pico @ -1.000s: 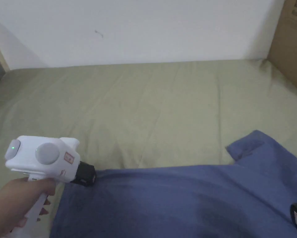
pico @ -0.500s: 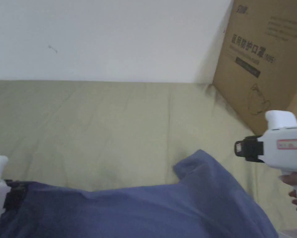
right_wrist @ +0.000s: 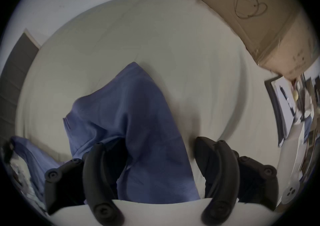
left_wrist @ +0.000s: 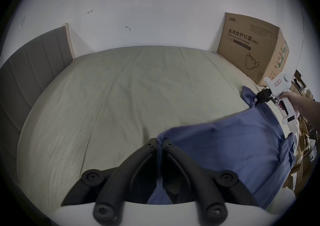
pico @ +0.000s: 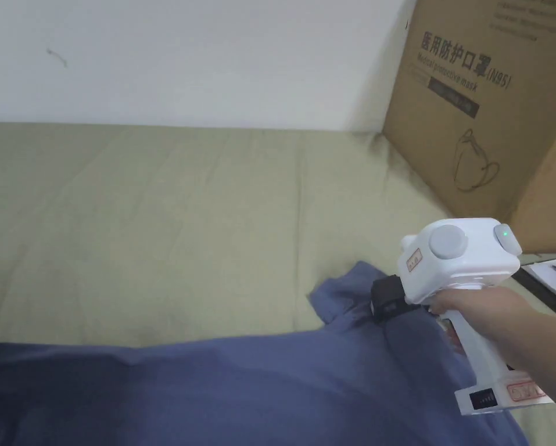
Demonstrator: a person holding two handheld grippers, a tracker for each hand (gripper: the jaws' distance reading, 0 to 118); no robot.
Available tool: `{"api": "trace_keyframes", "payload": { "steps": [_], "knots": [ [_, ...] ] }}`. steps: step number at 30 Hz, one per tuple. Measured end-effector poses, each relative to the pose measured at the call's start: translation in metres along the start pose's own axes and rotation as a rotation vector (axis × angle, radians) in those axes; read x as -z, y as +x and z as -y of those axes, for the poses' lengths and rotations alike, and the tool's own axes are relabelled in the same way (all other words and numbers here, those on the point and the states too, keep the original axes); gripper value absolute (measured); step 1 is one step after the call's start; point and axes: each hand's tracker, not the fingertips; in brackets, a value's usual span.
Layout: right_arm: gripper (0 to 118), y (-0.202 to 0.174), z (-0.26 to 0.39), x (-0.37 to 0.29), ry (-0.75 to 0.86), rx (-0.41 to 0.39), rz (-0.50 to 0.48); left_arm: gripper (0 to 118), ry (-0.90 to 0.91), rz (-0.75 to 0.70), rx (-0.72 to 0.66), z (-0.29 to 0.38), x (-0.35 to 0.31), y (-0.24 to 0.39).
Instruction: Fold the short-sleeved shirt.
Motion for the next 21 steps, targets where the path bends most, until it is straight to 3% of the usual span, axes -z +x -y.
{"api": "trace_keyframes", "payload": {
  "steps": [1, 2, 3, 4, 9, 12, 17, 21],
  "knots": [
    [73, -0.002, 0.000, -0.004, 0.008, -0.022, -0.015, 3, -0.007, 0.000, -0.003, 0.000, 0.000, -0.001],
    [48, 0.000, 0.000, -0.009, 0.017, -0.047, 0.024, 3, -0.018, 0.001, -0.008, 0.000, 0.000, -0.003],
    [12, 0.003, 0.002, -0.016, 0.012, -0.035, 0.013, 3, -0.021, -0.002, -0.013, 0.003, -0.004, -0.002],
    [0, 0.007, 0.004, -0.028, 0.022, -0.017, 0.001, 3, -0.021, 0.003, -0.024, 0.005, -0.007, -0.003],
    [0, 0.041, 0.012, -0.082, 0.208, 0.155, -0.139, 3, -0.010, 0.021, -0.070, 0.006, -0.027, -0.008],
    [0, 0.026, 0.038, -0.141, 0.301, 0.135, -0.134, 3, 0.027, 0.006, -0.056, -0.006, -0.038, -0.007],
    [0, 0.028, 0.027, -0.176, 0.398, 0.068, -0.100, 3, 0.093, -0.018, -0.075, -0.041, -0.040, -0.015],
    [0, 0.023, 0.027, -0.202, 0.515, 0.088, -0.033, 3, 0.151, -0.020, -0.094, -0.052, -0.054, 0.006]
  ]
}}
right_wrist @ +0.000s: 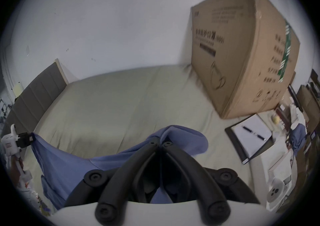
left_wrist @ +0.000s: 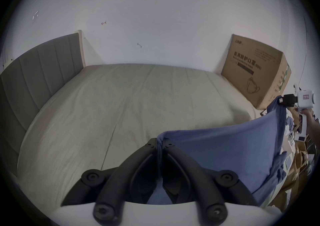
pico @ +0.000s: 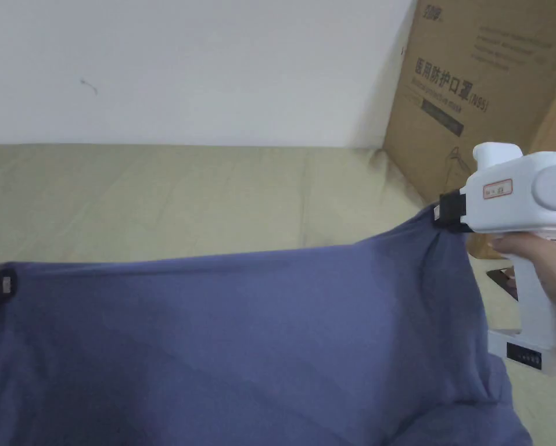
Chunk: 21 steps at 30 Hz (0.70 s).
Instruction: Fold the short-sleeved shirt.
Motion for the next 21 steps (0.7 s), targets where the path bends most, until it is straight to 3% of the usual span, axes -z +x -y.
{"api": "trace_keyframes", "payload": {
  "steps": [4, 7, 12, 17, 21],
  "knots": [
    [0, 0.020, 0.014, -0.003, -0.020, 0.036, -0.033, 3, 0.010, -0.001, 0.046, 0.018, -0.007, -0.005],
    [0, 0.018, 0.069, -0.048, -0.030, 0.016, -0.010, 3, -0.031, 0.034, 0.016, 0.049, -0.024, -0.010],
    [0, 0.037, 0.185, -0.120, -0.107, 0.132, -0.039, 3, -0.048, 0.102, -0.075, 0.129, -0.085, -0.013],
    [0, 0.028, 0.259, -0.157, -0.135, 0.054, -0.010, 3, -0.100, 0.099, -0.103, 0.192, -0.110, -0.025],
    [0, 0.039, 0.289, -0.138, -0.135, 0.178, -0.023, 5, -0.102, 0.079, -0.073, 0.215, -0.101, -0.030]
  ]
}}
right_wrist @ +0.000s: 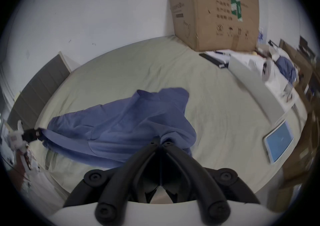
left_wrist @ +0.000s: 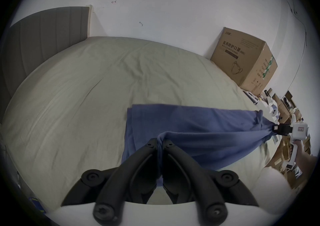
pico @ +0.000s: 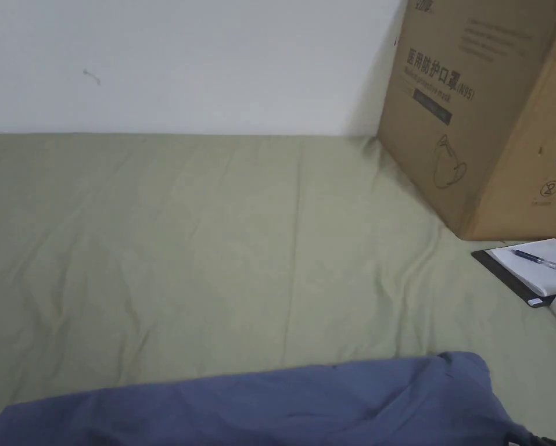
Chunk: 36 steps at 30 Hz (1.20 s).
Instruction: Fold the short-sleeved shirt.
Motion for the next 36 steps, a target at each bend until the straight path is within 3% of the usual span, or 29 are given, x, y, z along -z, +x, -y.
{"api": "trace_keyframes", "payload": {
  "steps": [1, 2, 4, 5, 6, 7, 8, 11, 16, 19, 23, 24, 25, 26, 27, 28, 31, 36],
  "knots": [
    [0, 0.001, 0.005, 0.005, 0.003, 0.000, 0.024, 8, -0.004, -0.012, 0.012, 0.002, 0.003, 0.004],
    [1, 0.001, 0.007, 0.008, -0.002, -0.005, 0.051, 25, -0.015, -0.016, 0.009, 0.003, 0.005, 0.004],
    [18, 0.001, 0.008, 0.009, 0.001, -0.004, 0.074, 73, -0.049, -0.099, 0.035, 0.007, 0.007, 0.001],
    [43, 0.002, 0.006, 0.008, -0.001, -0.009, 0.075, 101, -0.057, -0.150, 0.055, 0.008, 0.011, -0.005],
    [69, 0.001, 0.004, 0.007, -0.019, -0.021, 0.083, 110, -0.065, -0.221, 0.075, 0.008, 0.011, -0.005],
    [99, -0.002, 0.002, 0.004, -0.032, -0.032, 0.105, 110, -0.041, -0.299, 0.094, 0.006, 0.005, -0.003],
    [118, 0.001, 0.001, 0.001, -0.019, -0.032, 0.120, 110, 0.018, -0.336, 0.112, 0.001, -0.006, 0.001],
    [115, -0.015, -0.015, -0.041, 0.152, -0.013, 0.027, 110, 0.186, -0.288, 0.093, -0.023, -0.051, 0.032],
    [118, -0.086, -0.027, -0.126, 0.513, -0.030, -0.083, 111, 0.429, 0.003, 0.000, -0.059, -0.131, 0.085],
    [118, -0.126, -0.015, -0.162, 0.793, -0.135, -0.066, 111, 0.562, 0.019, 0.075, -0.060, -0.158, 0.121],
    [113, -0.160, 0.001, -0.181, 0.912, -0.232, -0.051, 107, 0.742, -0.086, 0.204, -0.038, -0.179, 0.158],
    [105, -0.167, 0.005, -0.182, 0.917, -0.232, -0.041, 98, 0.754, -0.107, 0.201, -0.032, -0.184, 0.165],
    [87, -0.170, 0.010, -0.184, 0.927, -0.232, -0.029, 76, 0.775, -0.120, 0.194, -0.027, -0.185, 0.167],
    [36, -0.174, 0.015, -0.186, 0.949, -0.232, 0.000, 29, 0.797, -0.151, 0.185, -0.021, -0.187, 0.170],
    [0, -0.177, 0.019, -0.186, 0.968, -0.217, 0.047, 0, 0.802, -0.203, 0.172, -0.017, -0.187, 0.173],
    [0, -0.177, 0.023, -0.184, 0.976, -0.210, 0.060, 0, 0.826, -0.263, 0.149, -0.013, -0.189, 0.175],
    [0, -0.172, 0.025, -0.183, 0.928, -0.165, 0.019, 0, 0.799, -0.189, 0.125, -0.009, -0.190, 0.173],
    [0, -0.177, 0.032, -0.189, 0.929, -0.209, 0.055, 0, 0.794, -0.214, 0.134, -0.004, -0.193, 0.173]
  ]
}}
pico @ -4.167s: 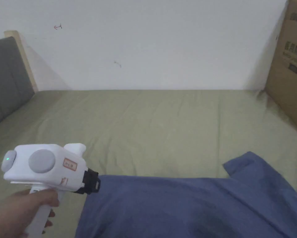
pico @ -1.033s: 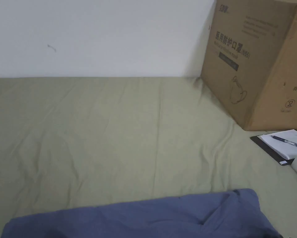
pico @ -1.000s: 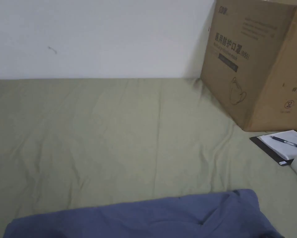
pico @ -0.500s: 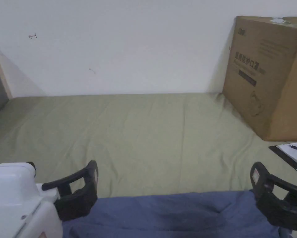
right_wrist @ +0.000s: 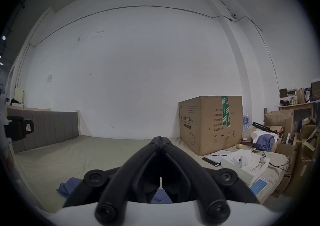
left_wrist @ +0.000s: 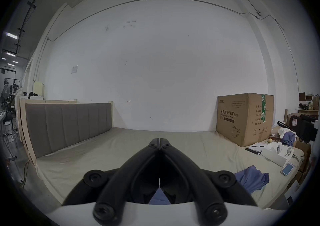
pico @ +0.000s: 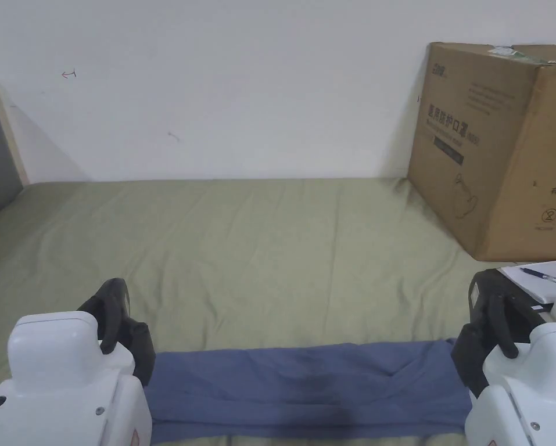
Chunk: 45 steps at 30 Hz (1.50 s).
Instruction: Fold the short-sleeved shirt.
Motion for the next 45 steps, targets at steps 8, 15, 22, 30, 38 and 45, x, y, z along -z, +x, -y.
{"api": "trace_keyframes", "payload": {
  "steps": [8, 15, 22, 30, 38, 45],
  "knots": [
    [0, -0.008, -0.005, -0.003, -0.016, -0.006, -0.088, 0, -0.039, 0.079, -0.052, -0.006, 0.002, -0.014],
    [0, -0.011, -0.003, 0.006, -0.114, -0.027, -0.137, 0, -0.541, 0.198, -0.378, 0.016, 0.083, -0.110],
    [0, -0.027, 0.022, 0.037, -0.247, -0.089, -0.204, 17, -1.012, 0.343, -0.723, 0.124, 0.192, -0.189],
    [0, -0.043, 0.043, 0.066, -0.347, -0.115, -0.241, 118, -1.171, 0.455, -0.887, 0.195, 0.250, -0.200],
    [0, -0.057, 0.066, 0.084, -0.463, -0.088, -0.270, 118, -1.247, 0.755, -1.083, 0.230, 0.282, -0.155],
    [0, -0.055, 0.071, 0.083, -0.502, -0.079, -0.294, 5, -1.221, 0.482, -0.577, 0.227, 0.278, -0.141]
  ]
}}
